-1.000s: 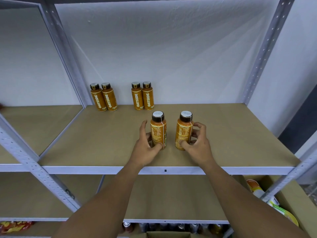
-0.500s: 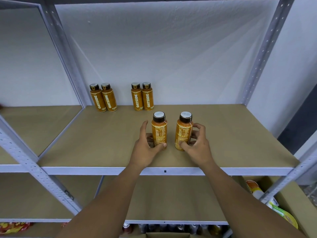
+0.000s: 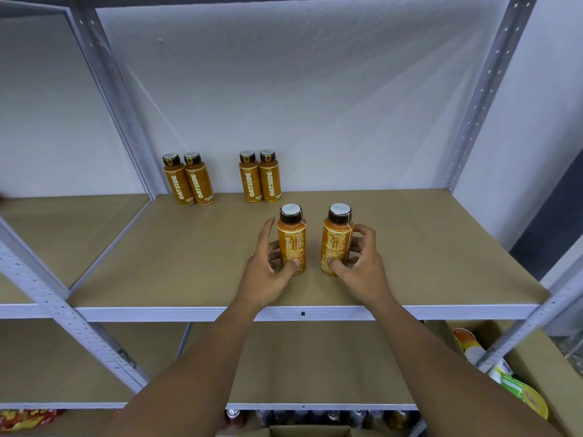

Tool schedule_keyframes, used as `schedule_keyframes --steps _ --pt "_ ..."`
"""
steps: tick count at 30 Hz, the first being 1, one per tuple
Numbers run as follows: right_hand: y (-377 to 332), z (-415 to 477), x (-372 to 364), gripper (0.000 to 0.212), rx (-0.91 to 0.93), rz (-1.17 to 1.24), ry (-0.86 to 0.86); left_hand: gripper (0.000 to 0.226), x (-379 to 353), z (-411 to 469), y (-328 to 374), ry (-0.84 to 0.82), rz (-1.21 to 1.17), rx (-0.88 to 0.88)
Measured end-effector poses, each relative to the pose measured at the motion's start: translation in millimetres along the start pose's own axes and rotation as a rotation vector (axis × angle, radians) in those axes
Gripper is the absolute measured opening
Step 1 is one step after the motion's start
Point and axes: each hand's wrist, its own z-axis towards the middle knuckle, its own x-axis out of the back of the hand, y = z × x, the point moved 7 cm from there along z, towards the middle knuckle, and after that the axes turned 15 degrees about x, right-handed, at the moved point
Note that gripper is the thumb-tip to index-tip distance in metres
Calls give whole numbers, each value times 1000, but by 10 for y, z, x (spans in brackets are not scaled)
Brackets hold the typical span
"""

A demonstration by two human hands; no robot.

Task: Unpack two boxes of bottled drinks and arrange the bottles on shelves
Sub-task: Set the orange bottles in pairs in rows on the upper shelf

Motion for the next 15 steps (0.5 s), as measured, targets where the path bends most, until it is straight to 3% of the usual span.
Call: schedule_keyframes --steps 15 --pt "-17 -10 11 71 -6 -10 13 110 -19 -21 9 37 23 20"
